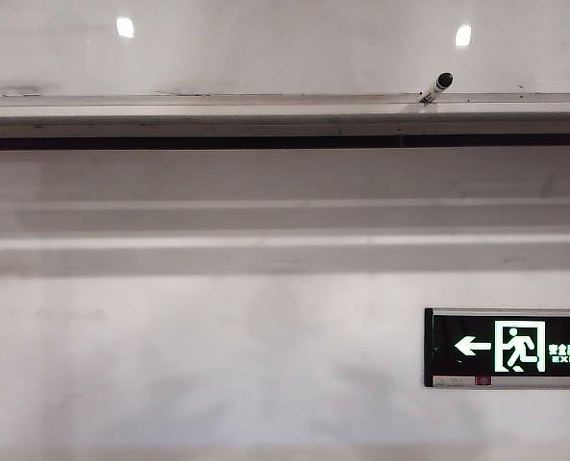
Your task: Wipe the whiteboard clean using the black magnetic whiteboard eraser attached to the whiteboard.
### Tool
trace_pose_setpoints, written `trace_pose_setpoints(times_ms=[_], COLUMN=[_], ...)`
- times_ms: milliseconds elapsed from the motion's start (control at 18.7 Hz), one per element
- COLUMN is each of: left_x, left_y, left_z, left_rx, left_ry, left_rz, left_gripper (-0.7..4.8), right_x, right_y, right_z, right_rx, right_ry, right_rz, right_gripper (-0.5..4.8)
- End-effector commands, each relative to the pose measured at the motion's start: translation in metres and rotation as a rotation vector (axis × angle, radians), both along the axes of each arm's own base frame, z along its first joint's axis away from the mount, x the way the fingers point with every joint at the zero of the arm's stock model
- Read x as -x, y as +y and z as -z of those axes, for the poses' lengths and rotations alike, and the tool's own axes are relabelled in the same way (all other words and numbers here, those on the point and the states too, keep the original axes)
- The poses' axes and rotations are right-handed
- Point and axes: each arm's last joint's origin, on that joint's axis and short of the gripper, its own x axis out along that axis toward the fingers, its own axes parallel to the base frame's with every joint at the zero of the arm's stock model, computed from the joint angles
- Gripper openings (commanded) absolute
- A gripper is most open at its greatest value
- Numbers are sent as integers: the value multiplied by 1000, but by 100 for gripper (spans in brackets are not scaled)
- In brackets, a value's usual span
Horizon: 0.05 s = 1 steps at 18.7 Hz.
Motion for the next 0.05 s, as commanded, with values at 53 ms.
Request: trace_pose_setpoints(times_ms=[53], left_x=[0], left_y=[0], left_z=[-1], left_rx=[2], left_ry=[-14], left_rz=[5], left_gripper=[27], right_x=[0], right_y=[0], right_z=[-2], right_rx=[-5], right_ry=[-18], right_rz=[-1], right_gripper=[22])
